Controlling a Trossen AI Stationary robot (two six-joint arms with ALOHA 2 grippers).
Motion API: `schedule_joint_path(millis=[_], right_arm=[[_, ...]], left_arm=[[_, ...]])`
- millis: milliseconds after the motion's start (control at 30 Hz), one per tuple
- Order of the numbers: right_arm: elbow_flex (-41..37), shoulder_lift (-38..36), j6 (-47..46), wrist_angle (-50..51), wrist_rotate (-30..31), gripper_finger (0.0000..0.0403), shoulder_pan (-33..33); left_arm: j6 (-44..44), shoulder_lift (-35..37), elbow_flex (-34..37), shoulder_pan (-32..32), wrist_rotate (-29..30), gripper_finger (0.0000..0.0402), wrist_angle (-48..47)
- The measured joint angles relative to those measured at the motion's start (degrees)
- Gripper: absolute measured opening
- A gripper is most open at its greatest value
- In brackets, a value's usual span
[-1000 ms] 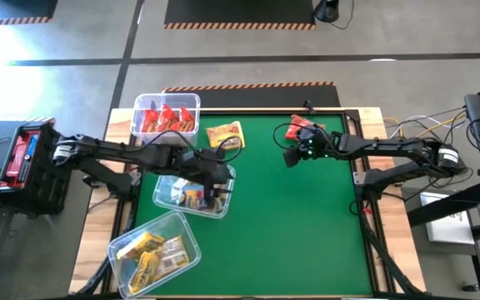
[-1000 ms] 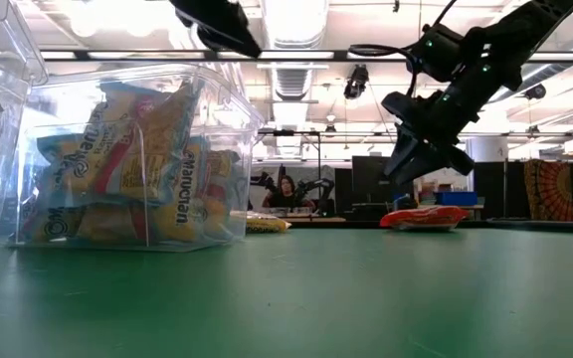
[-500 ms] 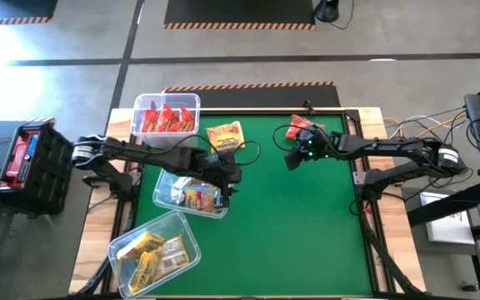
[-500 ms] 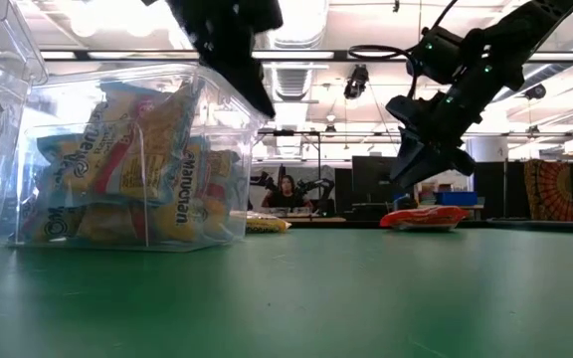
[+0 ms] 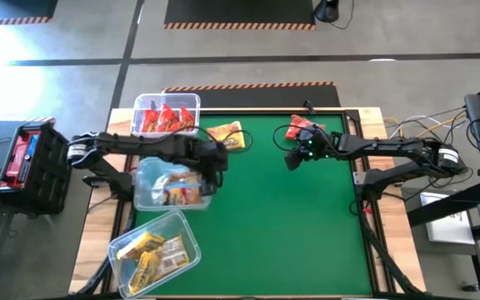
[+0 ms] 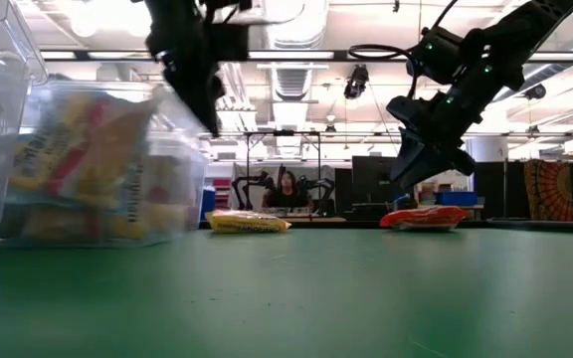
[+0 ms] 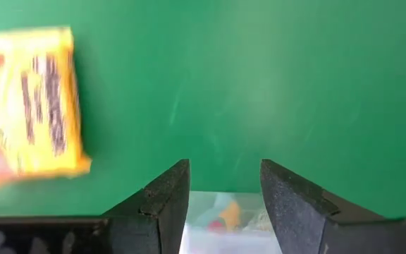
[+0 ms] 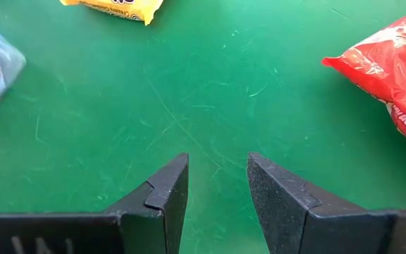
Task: Sort Maruchan noodles
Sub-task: Adjust the middle transparent bin, then put the orange noodle pack into the top transparent bin
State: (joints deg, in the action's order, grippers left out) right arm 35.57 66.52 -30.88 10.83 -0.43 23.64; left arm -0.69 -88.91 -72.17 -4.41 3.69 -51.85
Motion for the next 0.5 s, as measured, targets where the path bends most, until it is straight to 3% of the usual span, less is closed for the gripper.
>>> schedule_joint_path(millis=[100,267,500], right_arm=[[0.0,0.0,0.0,0.1,0.0,0.0137,0.0],[0.0,0.0,-0.1,0.2,0.9,0.0137,0.0],[0.0,0.0,-0.4,0.6,10.5,0.0137,2.3]], left_arm=[[-0.7,0.5,0.6,-1.3,0.4,0.0157,-3.6],[-3.6,3.5,0.7,-1.9,0.3,0.0157,-1.8],[-5.4,7.7,-1.0,-2.2,0.3,0.0157,5.2]])
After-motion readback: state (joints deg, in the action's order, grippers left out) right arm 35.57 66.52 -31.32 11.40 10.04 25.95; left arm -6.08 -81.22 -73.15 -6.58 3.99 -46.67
